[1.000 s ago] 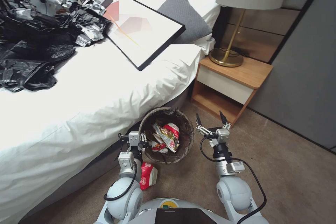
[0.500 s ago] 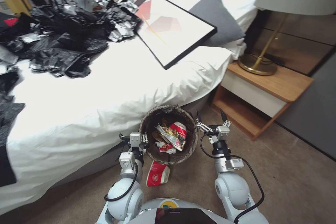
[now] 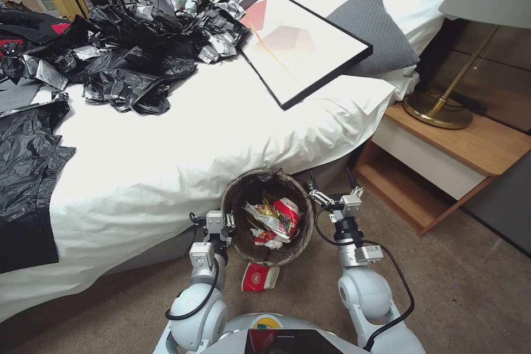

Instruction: Pick up the trash bin, then pick up the garbage from the floor and place it into the trash bin.

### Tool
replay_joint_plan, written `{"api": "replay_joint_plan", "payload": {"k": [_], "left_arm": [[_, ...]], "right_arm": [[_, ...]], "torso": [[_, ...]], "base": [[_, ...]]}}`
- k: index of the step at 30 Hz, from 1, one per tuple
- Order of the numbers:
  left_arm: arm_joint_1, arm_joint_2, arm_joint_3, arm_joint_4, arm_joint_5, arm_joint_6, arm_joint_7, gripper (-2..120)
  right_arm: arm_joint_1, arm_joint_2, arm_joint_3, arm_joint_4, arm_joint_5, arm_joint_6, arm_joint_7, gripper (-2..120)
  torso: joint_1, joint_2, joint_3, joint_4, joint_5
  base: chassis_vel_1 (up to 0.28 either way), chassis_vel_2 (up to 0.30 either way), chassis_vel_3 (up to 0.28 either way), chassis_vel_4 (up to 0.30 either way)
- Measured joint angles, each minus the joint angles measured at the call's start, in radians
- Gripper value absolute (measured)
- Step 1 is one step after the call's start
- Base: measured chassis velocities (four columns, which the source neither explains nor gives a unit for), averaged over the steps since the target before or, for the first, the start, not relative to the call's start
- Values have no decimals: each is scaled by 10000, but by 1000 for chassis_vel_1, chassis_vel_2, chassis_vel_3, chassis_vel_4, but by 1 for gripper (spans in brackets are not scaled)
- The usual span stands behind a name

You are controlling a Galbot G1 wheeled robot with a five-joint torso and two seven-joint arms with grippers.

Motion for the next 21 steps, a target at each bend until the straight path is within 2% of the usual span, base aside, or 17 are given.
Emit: {"api": "replay_joint_plan", "payload": {"k": [21], "left_arm": [[81, 22, 99, -10, 64, 59, -69, 7]], "right_arm": [[7, 72, -2, -128, -11, -20, -49, 100]], "torso": [[0, 0, 0, 1, 2]], "base": [[0, 0, 0, 0]]}}
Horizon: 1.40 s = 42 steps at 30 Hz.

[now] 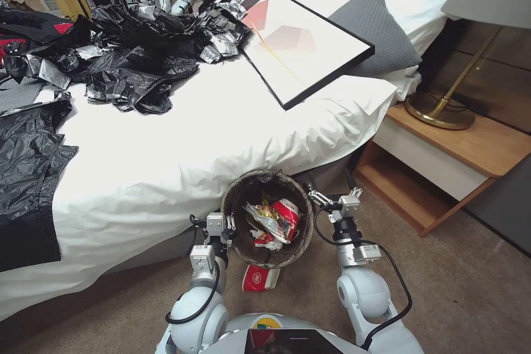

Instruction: Pick up the trash bin, then pick up the garbage from the floor and place it into the trash bin.

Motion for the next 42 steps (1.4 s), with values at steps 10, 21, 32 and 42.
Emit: {"api": "replay_joint_plan", "payload": {"k": [10, 21, 32, 42], "left_arm": [[-18, -2, 0, 21, 16, -2, -34, 5], [-33, 1, 7, 24, 18, 2, -40, 2], [-25, 1, 7, -9, -18, 9, -19, 2], [-15, -15, 6, -14, -25, 11, 13, 2]], "right_arm": [[23, -10, -4, -15, 2, 5, -22, 100], [140, 16, 9, -66, 11, 141, -58, 100], [149, 40, 16, -36, 16, 149, -58, 100], [220, 44, 18, -35, 33, 148, -55, 100]], "torso": [[0, 0, -2, -2, -2], [0, 0, -1, 1, 0], [0, 0, -1, -2, -1], [0, 0, -1, -4, -2]], "base": [[80, -66, -75, 77], [57, -48, -54, 58], [0, 0, 0, 0], [0, 0, 0, 0]]}}
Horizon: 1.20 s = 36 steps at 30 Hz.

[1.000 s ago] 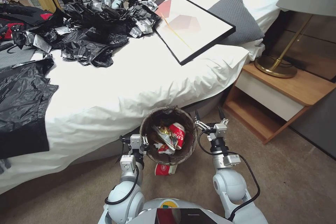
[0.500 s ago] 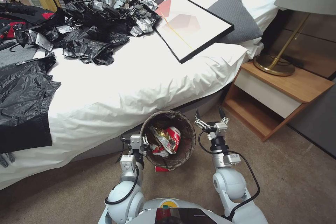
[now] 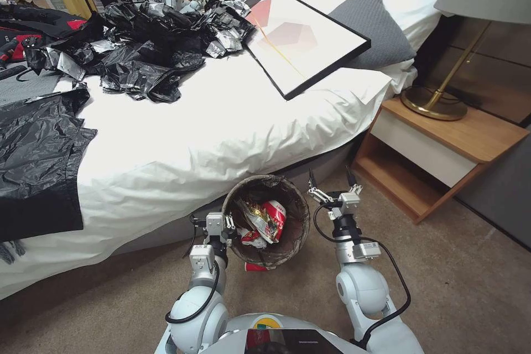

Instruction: Pick up the trash bin, then pick up the garbage from the floor and place it into the trash bin.

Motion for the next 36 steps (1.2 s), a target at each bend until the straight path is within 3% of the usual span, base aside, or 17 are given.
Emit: {"api": "replay_joint_plan", "payload": {"k": [36], "left_arm": [[54, -10, 21, 55, 41, -66, 30, 3]], "right_arm": [[156, -13, -14, -40, -5, -125, 36, 100]], "torso": [[1, 0, 2, 10, 2]], "base": [[81, 79, 81, 82]]}}
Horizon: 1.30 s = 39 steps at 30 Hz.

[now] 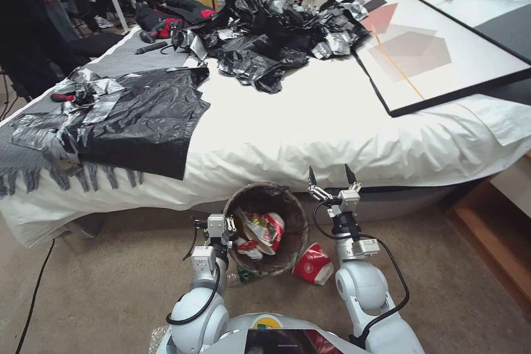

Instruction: Pick up the trash bin, then pick up the garbage from the floor and place it into the trash bin.

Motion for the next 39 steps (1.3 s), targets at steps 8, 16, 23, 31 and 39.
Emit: {"api": "replay_joint_plan", "payload": {"k": [8, 16, 23, 31, 39], "left_arm": [[3, 19, -30, 6, 31, -18, -29, 3], [10, 23, -30, 6, 43, -20, -27, 3], [35, 53, -39, 3, 50, -22, -25, 3], [40, 54, -81, -2, 46, -24, -11, 3], [130, 73, -237, -4, 33, -96, 4, 3]], "right_arm": [[23, -14, 25, -44, -128, 0, 102, 100], [10, -34, 71, -82, -353, 9, 177, 100], [-514, -143, 103, -45, -518, -47, 189, 100], [-642, -53, 83, 54, -503, -4, 184, 100], [-1672, -322, -113, -451, -680, -583, 577, 100]], "torso": [[0, 0, 0, -6, 1], [0, 0, 0, -9, 1], [0, 0, -2, -12, -2], [0, 0, -2, -8, -3], [0, 0, -2, -9, -2]], "base": [[8, 6, 4, 6], [0, 0, 0, 0], [0, 0, 0, 0], [0, 0, 0, 0], [0, 0, 0, 0]]}}
